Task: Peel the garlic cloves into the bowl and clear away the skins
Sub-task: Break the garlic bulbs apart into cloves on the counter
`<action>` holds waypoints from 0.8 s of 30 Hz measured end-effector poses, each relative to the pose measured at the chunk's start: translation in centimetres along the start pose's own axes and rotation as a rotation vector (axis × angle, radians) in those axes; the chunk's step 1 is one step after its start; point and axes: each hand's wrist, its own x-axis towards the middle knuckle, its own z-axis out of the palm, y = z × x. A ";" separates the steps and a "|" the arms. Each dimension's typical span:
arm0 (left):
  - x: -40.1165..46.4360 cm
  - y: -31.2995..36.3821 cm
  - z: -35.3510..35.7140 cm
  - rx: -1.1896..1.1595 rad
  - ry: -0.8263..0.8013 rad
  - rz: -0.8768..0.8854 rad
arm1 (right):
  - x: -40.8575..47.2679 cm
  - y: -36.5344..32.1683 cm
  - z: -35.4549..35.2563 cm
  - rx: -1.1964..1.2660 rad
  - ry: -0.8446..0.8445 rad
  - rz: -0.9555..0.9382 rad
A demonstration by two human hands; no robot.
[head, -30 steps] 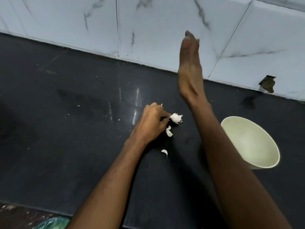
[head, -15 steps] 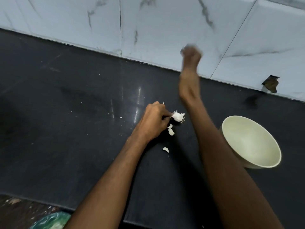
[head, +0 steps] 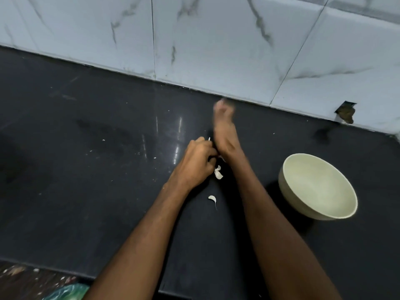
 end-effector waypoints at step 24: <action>-0.2 0.4 -0.6 0.011 -0.040 0.056 | -0.2 1.1 -1.2 0.458 0.061 0.067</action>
